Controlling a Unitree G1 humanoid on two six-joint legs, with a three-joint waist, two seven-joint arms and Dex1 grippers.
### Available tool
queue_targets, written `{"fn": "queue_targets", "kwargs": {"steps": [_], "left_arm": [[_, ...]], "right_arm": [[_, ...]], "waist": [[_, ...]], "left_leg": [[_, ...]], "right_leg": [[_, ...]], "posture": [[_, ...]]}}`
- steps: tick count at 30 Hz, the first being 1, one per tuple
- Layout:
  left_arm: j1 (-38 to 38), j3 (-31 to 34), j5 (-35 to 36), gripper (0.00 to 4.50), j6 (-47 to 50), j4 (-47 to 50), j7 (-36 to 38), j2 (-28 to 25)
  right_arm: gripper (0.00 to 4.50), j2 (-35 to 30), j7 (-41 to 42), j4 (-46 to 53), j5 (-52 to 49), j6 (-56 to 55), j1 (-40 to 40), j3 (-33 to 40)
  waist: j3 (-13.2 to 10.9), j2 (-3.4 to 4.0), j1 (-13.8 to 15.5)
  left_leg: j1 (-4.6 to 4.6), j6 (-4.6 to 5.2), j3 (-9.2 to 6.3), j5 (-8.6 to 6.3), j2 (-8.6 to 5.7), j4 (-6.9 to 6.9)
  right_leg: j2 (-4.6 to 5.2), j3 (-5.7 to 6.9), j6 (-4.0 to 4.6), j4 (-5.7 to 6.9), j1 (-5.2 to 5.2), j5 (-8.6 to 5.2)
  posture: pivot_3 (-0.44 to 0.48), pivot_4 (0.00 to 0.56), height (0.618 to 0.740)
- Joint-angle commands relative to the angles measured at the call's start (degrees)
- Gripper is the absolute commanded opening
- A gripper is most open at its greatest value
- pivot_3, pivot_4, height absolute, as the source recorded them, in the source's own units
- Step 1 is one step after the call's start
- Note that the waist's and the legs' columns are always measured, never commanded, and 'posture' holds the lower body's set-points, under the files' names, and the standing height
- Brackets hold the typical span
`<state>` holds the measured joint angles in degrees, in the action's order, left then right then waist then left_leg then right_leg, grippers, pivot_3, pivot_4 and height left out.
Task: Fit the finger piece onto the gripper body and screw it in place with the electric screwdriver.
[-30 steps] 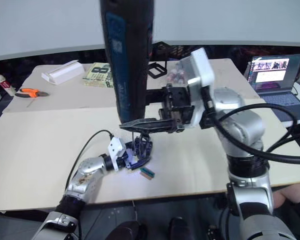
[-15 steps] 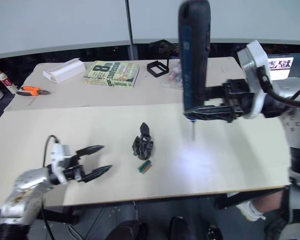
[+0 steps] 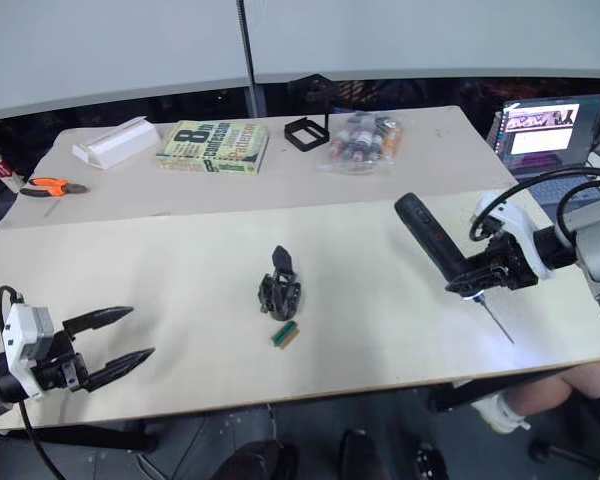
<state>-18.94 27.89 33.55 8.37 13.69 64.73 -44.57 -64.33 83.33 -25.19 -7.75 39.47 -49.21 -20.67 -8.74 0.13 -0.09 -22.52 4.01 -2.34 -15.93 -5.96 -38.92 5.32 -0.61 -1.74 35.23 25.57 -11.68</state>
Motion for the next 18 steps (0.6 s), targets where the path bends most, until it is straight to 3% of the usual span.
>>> {"fn": "queue_targets", "kwargs": {"steps": [1, 10, 12, 16, 18], "left_arm": [[-0.21, 3.05, -0.21, 4.44, -1.46, 0.62, -0.63, -0.1], [2.53, 1.93, -2.44, 4.44, 0.53, 1.43, -5.42, -0.83], [2.76, 1.63, -3.61, 4.5, 0.15, 1.48, -6.01, -0.87], [3.25, 2.38, -3.53, 4.5, -0.44, 0.82, -5.15, -1.2], [3.38, 2.98, -3.75, 4.5, -0.87, -0.1, -4.44, -1.61]], "right_arm": [[1.93, 2.29, -4.78, -7.06, 9.38, -1.63, -3.18, -4.01], [1.93, 10.4, -8.0, -20.75, 14.94, -5.25, -6.91, -3.97], [2.95, 11.0, -8.35, -22.85, 15.7, -6.63, -7.46, -3.62], [4.31, 9.01, -6.52, -23.06, 14.73, -9.54, -8.24, -0.45], [4.46, 6.28, -3.82, -20.62, 13.07, -13.54, -6.8, 2.12]], "waist": [[0.0, 0.0, 0.23], [0.03, -0.03, 0.27], [0.1, -0.16, 0.13], [0.11, -0.19, 0.18], [0.09, -0.16, 0.34]], "left_leg": [[-0.02, -0.02, 0.0, 0.01, 0.0, -0.01], [-0.33, 0.17, 0.1, 0.23, -0.03, -0.1], [-0.31, 0.18, 0.09, 0.26, -0.02, -0.09], [-0.3, 0.18, 0.09, 0.26, -0.05, -0.15], [-0.33, 0.18, 0.1, 0.26, -0.07, -0.15]], "right_leg": [[0.01, 0.0, 0.0, 0.02, 0.02, 0.0], [0.01, -0.04, 0.03, 0.28, 0.49, 0.04], [0.0, -0.03, 0.03, 0.3, 0.48, 0.04], [0.03, -0.03, 0.03, 0.38, 0.45, 0.04], [0.04, -0.03, 0.03, 0.45, 0.52, 0.04]], "posture": [[0.0, 0.15, 0.74], [0.0, 0.15, 0.74], [0.0, 0.15, 0.74], [0.0, 0.15, 0.74], [0.0, 0.15, 0.74]]}}
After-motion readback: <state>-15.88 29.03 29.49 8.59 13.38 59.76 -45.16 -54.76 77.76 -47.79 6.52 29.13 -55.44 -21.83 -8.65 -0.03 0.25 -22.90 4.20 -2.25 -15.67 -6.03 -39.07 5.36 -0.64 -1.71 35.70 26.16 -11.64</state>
